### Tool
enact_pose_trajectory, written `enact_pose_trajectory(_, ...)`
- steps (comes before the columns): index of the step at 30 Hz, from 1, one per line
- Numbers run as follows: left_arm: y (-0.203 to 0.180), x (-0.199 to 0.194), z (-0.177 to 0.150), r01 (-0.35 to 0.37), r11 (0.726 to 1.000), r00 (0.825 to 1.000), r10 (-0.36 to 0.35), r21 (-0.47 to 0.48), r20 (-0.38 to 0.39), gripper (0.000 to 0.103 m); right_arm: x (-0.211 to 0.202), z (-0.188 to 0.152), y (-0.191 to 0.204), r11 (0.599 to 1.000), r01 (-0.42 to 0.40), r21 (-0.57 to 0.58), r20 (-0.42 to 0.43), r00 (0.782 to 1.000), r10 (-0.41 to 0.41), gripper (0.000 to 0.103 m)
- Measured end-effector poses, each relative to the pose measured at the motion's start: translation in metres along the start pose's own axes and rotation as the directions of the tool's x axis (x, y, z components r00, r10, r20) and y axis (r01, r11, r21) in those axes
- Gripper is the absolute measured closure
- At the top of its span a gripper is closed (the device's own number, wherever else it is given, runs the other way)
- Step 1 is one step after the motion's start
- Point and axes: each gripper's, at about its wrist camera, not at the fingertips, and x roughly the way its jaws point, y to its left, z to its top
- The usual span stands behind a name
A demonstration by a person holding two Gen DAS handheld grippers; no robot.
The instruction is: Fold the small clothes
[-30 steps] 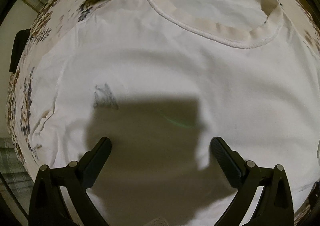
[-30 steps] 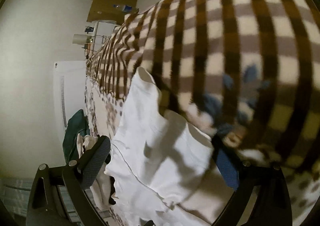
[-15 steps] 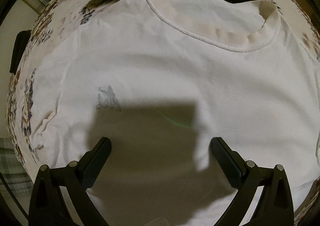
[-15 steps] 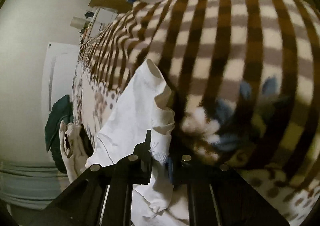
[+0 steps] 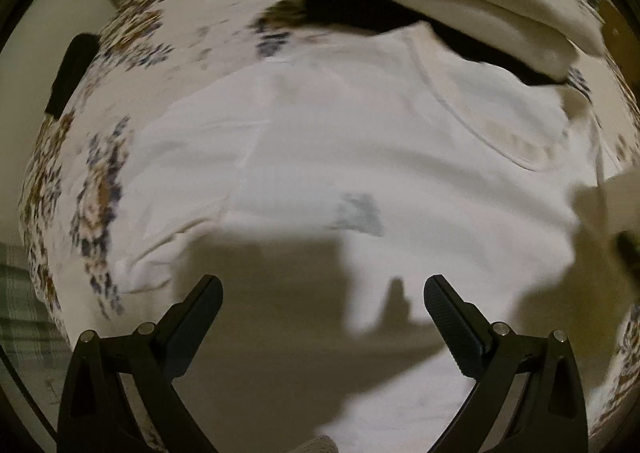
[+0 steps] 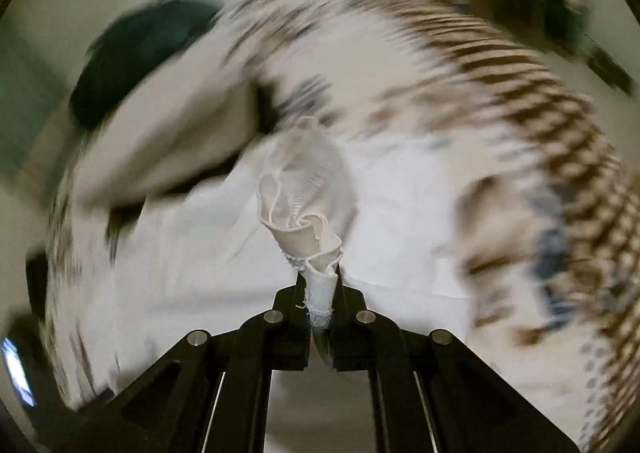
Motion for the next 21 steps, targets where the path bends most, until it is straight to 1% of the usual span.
enact_pose_trajectory(1, 0.002, 0.0, -0.001, -0.004, 1.0, 1.0, 0.004, -0.006, -0.004, 0.0, 0.014, -0.007, 0.014, 0.999, -0.007, -0.034, -0.061, 0.998, 0.005, 0.095)
enact_pose_trajectory(3, 0.015, 0.003, -0.001, -0.008, 1.0, 1.0, 0.007, -0.013, -0.013, 0.0, 0.032, -0.016, 0.027, 0.998, -0.055, -0.043, -0.159, 0.986, 0.047, 0.089)
enact_pose_trajectory(4, 0.018, 0.003, -0.001, -0.009, 1.0, 1.0, 0.009, -0.012, -0.015, 0.0, 0.032, -0.018, 0.026, 0.995, -0.093, -0.028, -0.184, 0.979, 0.086, 0.074)
enact_pose_trajectory(5, 0.019, 0.001, -0.002, -0.007, 1.0, 1.0, 0.007, -0.011, -0.013, 0.0, 0.027, -0.019, 0.023, 0.989, -0.148, 0.003, -0.194, 0.97, 0.146, 0.064)
enact_pose_trajectory(6, 0.023, 0.001, -0.003, -0.005, 1.0, 1.0, 0.005, -0.009, -0.008, 0.0, 0.017, -0.02, 0.015, 0.979, -0.2, 0.047, -0.189, 0.96, 0.205, 0.046)
enact_pose_trajectory(7, 0.025, -0.001, -0.003, -0.005, 1.0, 1.0, 0.005, -0.007, -0.004, 0.0, 0.003, -0.021, 0.005, 0.967, -0.239, 0.089, -0.168, 0.953, 0.251, 0.039)
enact_pose_trajectory(9, 0.028, -0.002, -0.003, 0.001, 1.0, 1.0, -0.001, -0.002, 0.002, 0.0, -0.029, -0.025, -0.019, 0.943, -0.292, 0.159, -0.103, 0.945, 0.31, 0.038)
enact_pose_trajectory(10, 0.029, -0.002, -0.003, 0.003, 1.0, 1.0, -0.003, -0.003, 0.005, 0.0, -0.04, -0.024, -0.027, 0.937, -0.294, 0.19, -0.08, 0.946, 0.313, 0.038)
enact_pose_trajectory(12, 0.028, -0.002, -0.004, 0.007, 1.0, 1.0, -0.007, -0.004, -0.001, 0.0, -0.056, -0.032, -0.05, 0.933, -0.254, 0.256, -0.058, 0.959, 0.277, 0.037)
enact_pose_trajectory(13, 0.027, -0.002, -0.005, 0.01, 1.0, 1.0, -0.01, -0.005, -0.003, 0.0, -0.057, -0.039, -0.058, 0.936, -0.228, 0.267, -0.07, 0.964, 0.255, 0.037)
enact_pose_trajectory(14, 0.027, 0.0, -0.006, 0.008, 1.0, 1.0, -0.008, -0.008, -0.006, 0.0, -0.053, -0.046, -0.065, 0.947, -0.188, 0.262, -0.096, 0.971, 0.219, 0.037)
enact_pose_trajectory(15, 0.028, 0.002, -0.006, 0.009, 1.0, 1.0, -0.009, -0.013, -0.013, 0.0, -0.042, -0.055, -0.071, 0.967, -0.103, 0.233, -0.149, 0.979, 0.14, 0.037)
enact_pose_trajectory(16, 0.03, 0.003, -0.008, 0.009, 1.0, 1.0, -0.009, -0.02, -0.017, 0.0, -0.031, -0.062, -0.074, 0.98, -0.021, 0.199, -0.197, 0.979, 0.061, 0.037)
enact_pose_trajectory(17, 0.033, 0.005, -0.009, 0.005, 1.0, 1.0, -0.006, -0.028, -0.021, 0.0, -0.019, -0.072, -0.077, 0.986, 0.057, 0.154, -0.251, 0.968, -0.017, 0.037)
enact_pose_trajectory(18, 0.037, 0.006, -0.011, 0.001, 0.999, 1.0, -0.002, -0.037, -0.027, 0.0, -0.008, -0.084, -0.081, 0.986, 0.119, 0.113, -0.314, 0.946, -0.078, 0.037)
enact_pose_trajectory(19, 0.043, 0.006, -0.013, 0.002, 0.999, 0.999, -0.003, -0.049, -0.032, 0.0, -0.009, -0.089, -0.083, 0.987, 0.116, 0.115, -0.32, 0.945, -0.073, 0.037)
enact_pose_trajectory(21, 0.062, 0.004, -0.018, -0.004, 0.997, 0.999, 0.001, -0.077, -0.039, 0.0, -0.032, -0.093, -0.081, 0.988, 0.104, 0.113, -0.278, 0.958, -0.069, 0.037)
